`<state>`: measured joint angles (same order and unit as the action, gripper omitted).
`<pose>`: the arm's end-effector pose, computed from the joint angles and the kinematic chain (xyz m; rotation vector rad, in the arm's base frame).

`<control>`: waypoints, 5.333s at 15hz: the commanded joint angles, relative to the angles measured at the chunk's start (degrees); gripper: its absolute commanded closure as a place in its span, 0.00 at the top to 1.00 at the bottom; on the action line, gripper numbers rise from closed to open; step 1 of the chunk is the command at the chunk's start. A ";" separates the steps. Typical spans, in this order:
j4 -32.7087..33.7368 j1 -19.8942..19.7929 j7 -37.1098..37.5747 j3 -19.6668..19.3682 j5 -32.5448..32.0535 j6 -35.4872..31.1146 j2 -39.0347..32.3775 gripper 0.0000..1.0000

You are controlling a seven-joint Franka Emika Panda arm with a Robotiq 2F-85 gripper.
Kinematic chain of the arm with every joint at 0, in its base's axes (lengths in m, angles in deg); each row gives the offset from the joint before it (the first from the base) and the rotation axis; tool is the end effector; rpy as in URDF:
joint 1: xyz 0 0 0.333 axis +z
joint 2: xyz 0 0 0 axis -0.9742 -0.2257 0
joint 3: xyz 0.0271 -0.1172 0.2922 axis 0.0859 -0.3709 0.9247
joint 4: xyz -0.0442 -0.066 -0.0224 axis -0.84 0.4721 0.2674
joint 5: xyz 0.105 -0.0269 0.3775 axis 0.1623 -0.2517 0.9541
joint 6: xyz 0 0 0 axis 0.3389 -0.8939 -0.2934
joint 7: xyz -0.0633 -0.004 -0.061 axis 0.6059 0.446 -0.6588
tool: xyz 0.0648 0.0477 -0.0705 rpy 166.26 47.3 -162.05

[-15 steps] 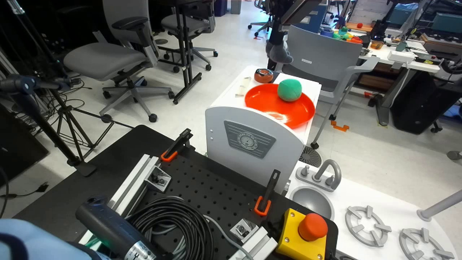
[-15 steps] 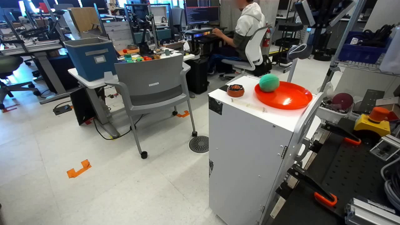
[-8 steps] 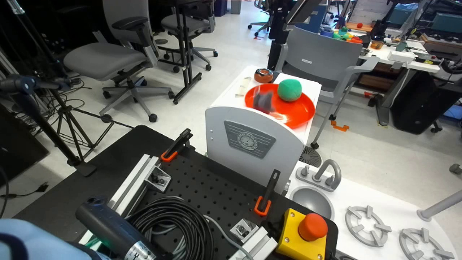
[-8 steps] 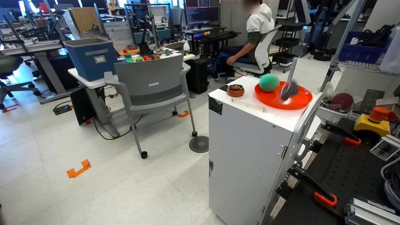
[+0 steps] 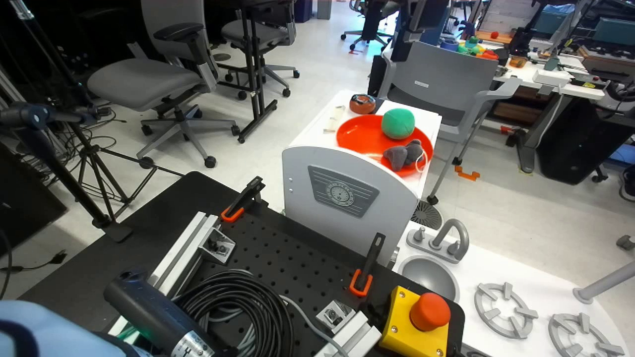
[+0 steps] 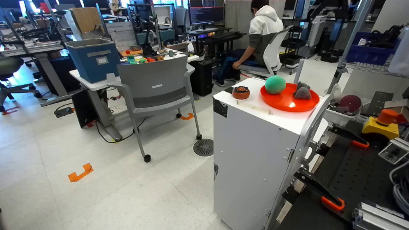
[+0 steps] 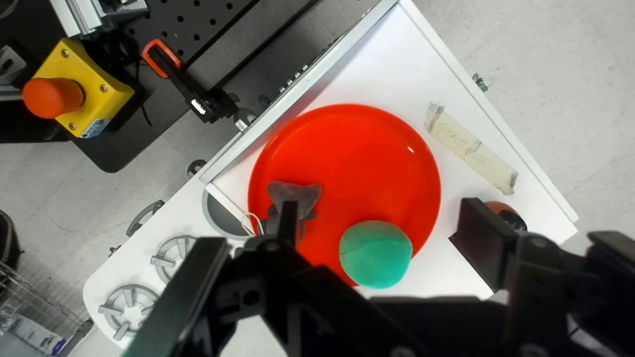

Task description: Pick up the grey bear and put it on the red plate

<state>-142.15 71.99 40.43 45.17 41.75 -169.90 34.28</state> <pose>0.4680 -0.0332 0.4159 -2.9475 0.9594 0.0720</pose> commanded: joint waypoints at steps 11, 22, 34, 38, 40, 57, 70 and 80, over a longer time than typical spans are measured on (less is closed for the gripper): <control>-0.56 0.99 -9.08 -0.62 0.97 3.32 1.83 1.00; -0.16 1.38 -14.83 -0.41 -0.37 5.87 0.94 1.00; -0.16 1.38 -14.83 -0.41 -0.37 5.87 0.93 1.00; -0.16 1.38 -14.83 -0.41 -0.37 5.87 0.93 1.00; -0.16 1.38 -14.83 -0.41 -0.37 5.87 0.93 1.00; -0.16 1.38 -14.83 -0.41 -0.37 5.87 0.93 1.00; -0.16 1.38 -14.83 -0.41 -0.37 5.87 0.93 1.00; -0.16 1.38 -14.83 -0.41 -0.37 5.87 0.93 1.00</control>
<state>-142.39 73.01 25.55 45.12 41.47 -164.13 35.22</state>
